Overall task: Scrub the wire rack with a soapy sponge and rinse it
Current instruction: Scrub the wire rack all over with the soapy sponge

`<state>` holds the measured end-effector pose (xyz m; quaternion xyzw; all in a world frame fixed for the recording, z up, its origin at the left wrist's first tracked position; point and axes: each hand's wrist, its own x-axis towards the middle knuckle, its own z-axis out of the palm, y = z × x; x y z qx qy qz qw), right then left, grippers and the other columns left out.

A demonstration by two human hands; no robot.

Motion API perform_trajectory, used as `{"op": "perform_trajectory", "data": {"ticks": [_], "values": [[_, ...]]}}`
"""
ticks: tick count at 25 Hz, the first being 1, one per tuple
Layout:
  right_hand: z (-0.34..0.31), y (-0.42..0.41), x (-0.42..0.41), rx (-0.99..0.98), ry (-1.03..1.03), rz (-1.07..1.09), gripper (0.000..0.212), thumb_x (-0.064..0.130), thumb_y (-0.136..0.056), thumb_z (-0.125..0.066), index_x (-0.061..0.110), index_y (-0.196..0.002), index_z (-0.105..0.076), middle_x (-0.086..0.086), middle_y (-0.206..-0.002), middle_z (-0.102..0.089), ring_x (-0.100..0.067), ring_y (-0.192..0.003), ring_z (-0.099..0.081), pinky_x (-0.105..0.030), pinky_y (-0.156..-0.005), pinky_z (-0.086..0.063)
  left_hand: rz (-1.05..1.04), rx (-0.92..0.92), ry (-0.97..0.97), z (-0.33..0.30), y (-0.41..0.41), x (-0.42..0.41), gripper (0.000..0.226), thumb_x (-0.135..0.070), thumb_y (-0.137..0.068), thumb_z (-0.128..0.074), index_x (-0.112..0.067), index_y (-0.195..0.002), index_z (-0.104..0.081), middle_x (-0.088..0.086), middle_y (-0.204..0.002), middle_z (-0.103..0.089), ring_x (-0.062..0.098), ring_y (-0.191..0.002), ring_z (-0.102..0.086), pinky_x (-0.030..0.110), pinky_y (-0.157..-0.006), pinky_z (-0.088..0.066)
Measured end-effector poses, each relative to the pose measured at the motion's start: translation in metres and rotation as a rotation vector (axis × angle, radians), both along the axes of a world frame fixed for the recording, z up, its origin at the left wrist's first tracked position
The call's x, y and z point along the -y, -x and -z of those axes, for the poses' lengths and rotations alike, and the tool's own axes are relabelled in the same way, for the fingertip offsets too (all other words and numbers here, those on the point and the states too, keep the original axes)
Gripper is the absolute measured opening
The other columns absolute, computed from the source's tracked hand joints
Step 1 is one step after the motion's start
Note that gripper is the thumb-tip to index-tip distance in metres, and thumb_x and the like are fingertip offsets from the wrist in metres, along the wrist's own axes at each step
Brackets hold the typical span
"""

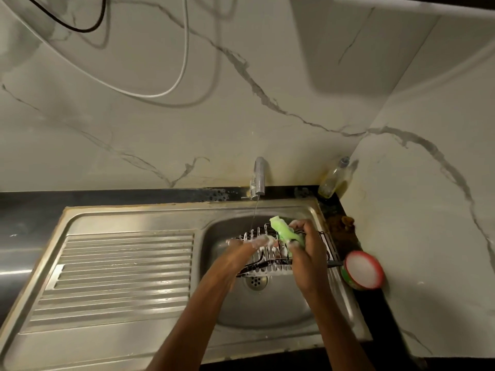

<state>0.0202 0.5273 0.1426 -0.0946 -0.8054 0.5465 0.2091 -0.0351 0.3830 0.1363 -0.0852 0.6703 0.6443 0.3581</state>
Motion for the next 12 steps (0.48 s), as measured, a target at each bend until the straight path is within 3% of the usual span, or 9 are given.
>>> {"op": "perform_trajectory", "data": {"ticks": [2,4,6,9,11,12], "values": [[-0.001,-0.001,0.005,0.021,-0.032,-0.037,0.03,-0.007,-0.086,-0.052,0.009,-0.111,-0.057,0.007,-0.101,-0.062,-0.003,-0.084,-0.063,-0.018,-0.061,-0.052,-0.009,-0.053,0.032,0.001,0.003,0.001,0.11,-0.045,-0.091,-0.072,0.0,-0.161,-0.001,0.021,-0.166,-0.023,0.034,-0.149,-0.033,0.046,-0.119,-0.036],[-0.004,0.003,0.007,0.026,-0.059,-0.093,0.028,-0.008,-0.09,-0.053,0.008,-0.113,-0.056,0.004,-0.097,-0.063,-0.003,-0.075,-0.064,-0.017,-0.054,-0.049,-0.025,-0.039,0.049,0.008,0.005,0.003,0.1,-0.045,-0.09,-0.073,-0.003,-0.159,-0.015,0.02,-0.163,-0.03,0.033,-0.145,-0.039,0.047,-0.115,-0.04],[-0.01,0.006,0.002,0.034,-0.07,-0.101,0.019,0.006,-0.091,-0.053,0.012,-0.109,-0.056,0.002,-0.088,-0.063,-0.006,-0.063,-0.061,-0.017,-0.048,-0.045,-0.052,0.009,0.012,0.014,0.0,0.004,0.097,-0.048,-0.09,-0.072,-0.01,-0.16,-0.017,0.019,-0.163,-0.029,0.034,-0.145,-0.037,0.049,-0.114,-0.038],[-0.022,0.002,-0.01,-0.048,-0.164,0.097,0.017,0.015,-0.082,-0.057,0.016,-0.099,-0.06,0.009,-0.08,-0.063,-0.003,-0.064,-0.061,-0.011,-0.051,-0.044,-0.092,-0.02,-0.026,0.015,-0.004,0.001,0.092,-0.046,-0.094,-0.067,-0.019,-0.161,-0.011,0.017,-0.165,-0.026,0.034,-0.144,-0.038,0.049,-0.113,-0.036],[-0.023,0.004,-0.024,-0.072,-0.351,0.288,0.019,0.015,-0.074,-0.068,0.013,-0.093,-0.064,0.007,-0.084,-0.063,-0.004,-0.076,-0.059,-0.017,-0.063,-0.044,-0.118,-0.064,-0.022,0.013,0.0,0.003,0.075,-0.04,-0.099,-0.063,-0.02,-0.156,-0.02,0.015,-0.162,-0.031,0.025,-0.128,-0.044,0.043,-0.104,-0.039],[-0.021,0.008,-0.031,-0.059,-0.437,0.348,0.022,0.011,-0.071,-0.073,0.01,-0.092,-0.066,0.001,-0.088,-0.064,-0.013,-0.083,-0.059,-0.02,-0.067,-0.041,-0.122,-0.083,-0.011,0.013,0.002,0.006,0.068,-0.037,-0.1,-0.062,-0.02,-0.153,-0.022,0.015,-0.16,-0.032,0.022,-0.121,-0.043,0.04,-0.099,-0.039]]}}
